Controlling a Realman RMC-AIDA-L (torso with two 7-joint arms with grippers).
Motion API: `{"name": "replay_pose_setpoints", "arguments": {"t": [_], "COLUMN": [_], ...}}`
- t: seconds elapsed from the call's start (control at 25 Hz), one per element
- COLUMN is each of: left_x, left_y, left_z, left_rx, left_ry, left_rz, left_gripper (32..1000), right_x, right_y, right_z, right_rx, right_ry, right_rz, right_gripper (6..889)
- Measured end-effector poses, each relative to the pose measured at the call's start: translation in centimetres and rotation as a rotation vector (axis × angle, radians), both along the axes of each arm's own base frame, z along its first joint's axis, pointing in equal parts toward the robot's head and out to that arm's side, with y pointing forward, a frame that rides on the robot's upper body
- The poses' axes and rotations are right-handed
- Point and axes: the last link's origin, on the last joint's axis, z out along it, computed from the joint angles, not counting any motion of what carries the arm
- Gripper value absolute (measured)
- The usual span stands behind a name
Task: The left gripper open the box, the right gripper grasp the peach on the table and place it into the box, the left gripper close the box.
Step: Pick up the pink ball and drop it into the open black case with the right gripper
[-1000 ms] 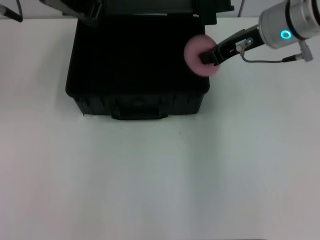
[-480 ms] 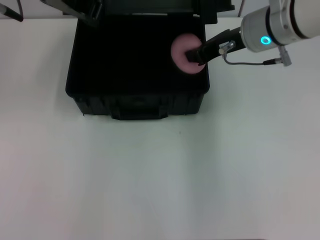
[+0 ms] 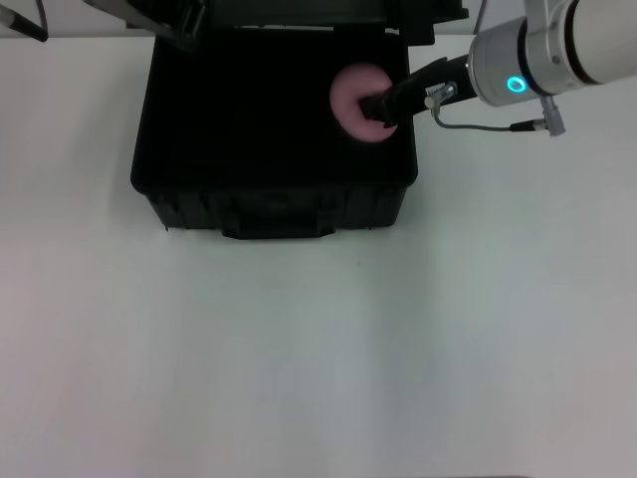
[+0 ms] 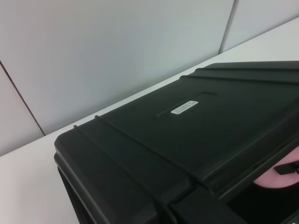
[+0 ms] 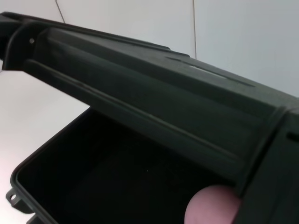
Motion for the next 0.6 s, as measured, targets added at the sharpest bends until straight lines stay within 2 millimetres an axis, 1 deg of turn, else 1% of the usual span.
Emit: {"name": "replay_pose_setpoints", "arguments": {"t": [0.6], "left_x": [0.01], "left_y": [-0.01], "left_z": [0.0], "left_rx": [-0.002], "left_ry": [0.001], "left_rz": [-0.003], "left_gripper": [33], "right_x": [0.15], "right_y": [0.07], "right_z": [-0.18], "right_rx": [0.01], "right_ry": [0.002], "right_rz": [-0.007], "right_gripper": [111]}}
